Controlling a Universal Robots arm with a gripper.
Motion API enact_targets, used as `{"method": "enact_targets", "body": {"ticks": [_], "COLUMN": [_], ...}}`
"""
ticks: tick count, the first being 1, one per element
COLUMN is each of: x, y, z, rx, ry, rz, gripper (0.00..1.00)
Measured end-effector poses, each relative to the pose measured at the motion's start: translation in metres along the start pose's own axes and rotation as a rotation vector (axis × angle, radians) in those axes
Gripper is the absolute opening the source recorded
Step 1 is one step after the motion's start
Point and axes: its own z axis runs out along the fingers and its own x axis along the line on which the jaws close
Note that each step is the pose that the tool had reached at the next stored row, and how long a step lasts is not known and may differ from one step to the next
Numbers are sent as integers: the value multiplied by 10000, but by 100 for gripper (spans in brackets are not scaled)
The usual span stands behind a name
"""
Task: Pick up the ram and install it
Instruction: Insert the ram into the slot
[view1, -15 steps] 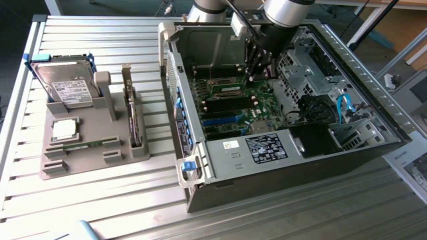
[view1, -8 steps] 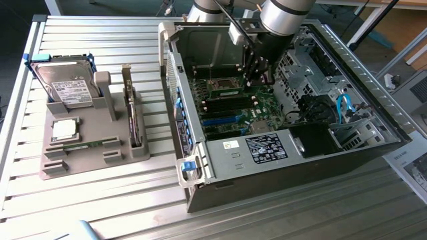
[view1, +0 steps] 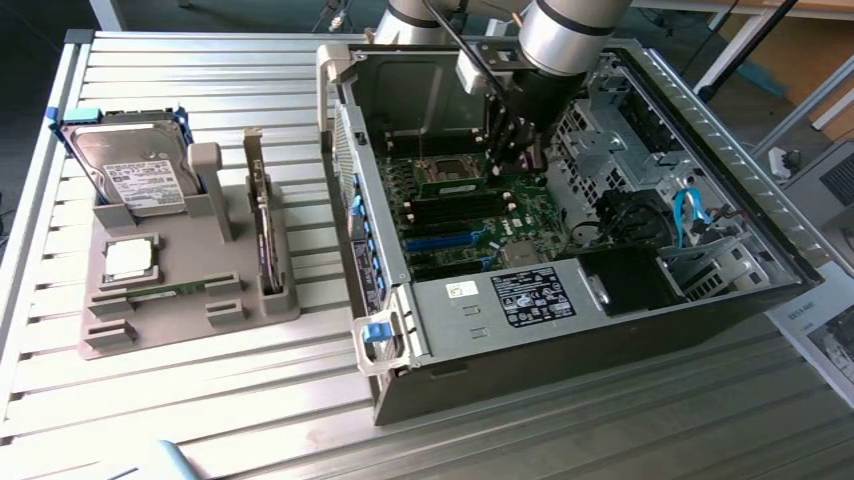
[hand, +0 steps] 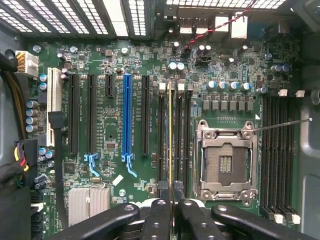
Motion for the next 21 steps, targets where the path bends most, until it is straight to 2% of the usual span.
{"method": "enact_targets", "body": {"ticks": [10, 17, 19, 21], "x": [1, 6, 6, 5], "y": [-1, -4, -4, -5], "z": [24, 129, 130, 130], "rx": [7, 7, 3, -16], "ry": [-8, -8, 12, 73], "rz": [168, 171, 172, 174], "gripper": [12, 12, 12, 12]}}
